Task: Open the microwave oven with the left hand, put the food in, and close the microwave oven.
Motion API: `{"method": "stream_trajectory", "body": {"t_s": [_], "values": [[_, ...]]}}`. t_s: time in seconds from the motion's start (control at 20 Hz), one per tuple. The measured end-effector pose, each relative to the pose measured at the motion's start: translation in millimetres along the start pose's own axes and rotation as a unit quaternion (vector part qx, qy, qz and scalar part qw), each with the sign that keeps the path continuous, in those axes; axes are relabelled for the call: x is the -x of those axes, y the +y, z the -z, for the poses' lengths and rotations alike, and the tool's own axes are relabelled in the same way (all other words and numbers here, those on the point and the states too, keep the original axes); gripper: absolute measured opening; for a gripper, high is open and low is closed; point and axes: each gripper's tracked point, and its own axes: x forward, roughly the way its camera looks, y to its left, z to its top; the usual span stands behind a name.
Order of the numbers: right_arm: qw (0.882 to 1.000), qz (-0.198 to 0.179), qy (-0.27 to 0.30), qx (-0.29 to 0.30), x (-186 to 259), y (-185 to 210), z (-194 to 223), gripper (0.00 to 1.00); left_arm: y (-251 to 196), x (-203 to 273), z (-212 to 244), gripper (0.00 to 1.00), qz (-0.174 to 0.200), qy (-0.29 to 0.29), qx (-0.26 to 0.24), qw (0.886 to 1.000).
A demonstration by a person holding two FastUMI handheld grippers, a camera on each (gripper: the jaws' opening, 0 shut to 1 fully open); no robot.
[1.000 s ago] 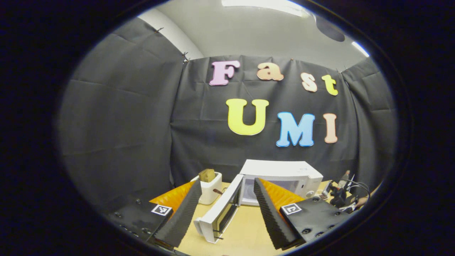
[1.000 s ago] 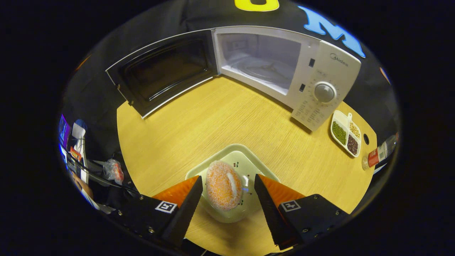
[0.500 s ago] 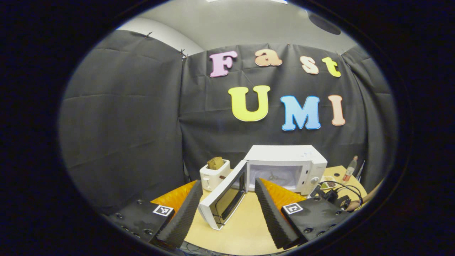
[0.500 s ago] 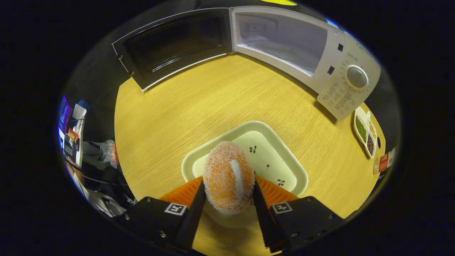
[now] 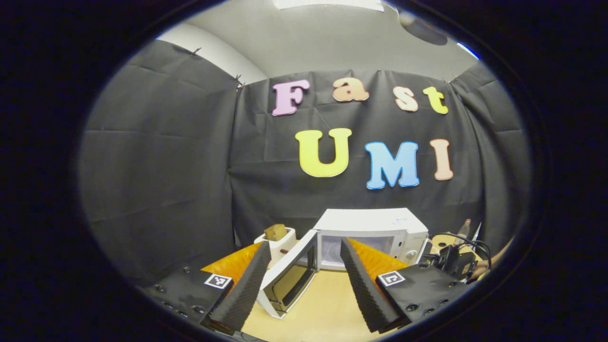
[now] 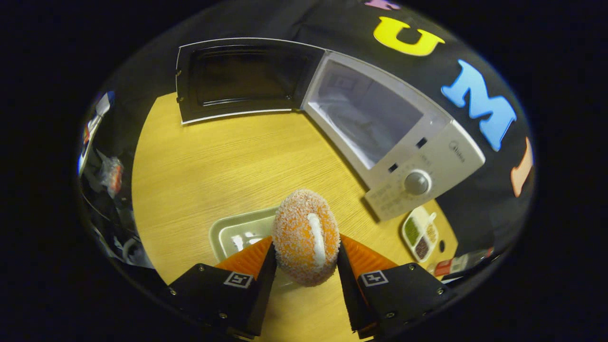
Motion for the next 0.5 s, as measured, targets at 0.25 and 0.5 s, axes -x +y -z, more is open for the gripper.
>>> {"method": "stream_trajectory", "body": {"t_s": [0.25, 0.5], "values": [[0.989, 0.104, -0.039, 0.093, 2, -31, -44, 0.67, 3, -22, -8, 0.95, 0.035, -0.014, -0.01, 0.999], [0.963, 0.202, -0.07, 0.163, -13, -61, -97, 0.67, 31, -30, 8, 0.96, 0.035, -0.013, 0.02, 0.999]]}}
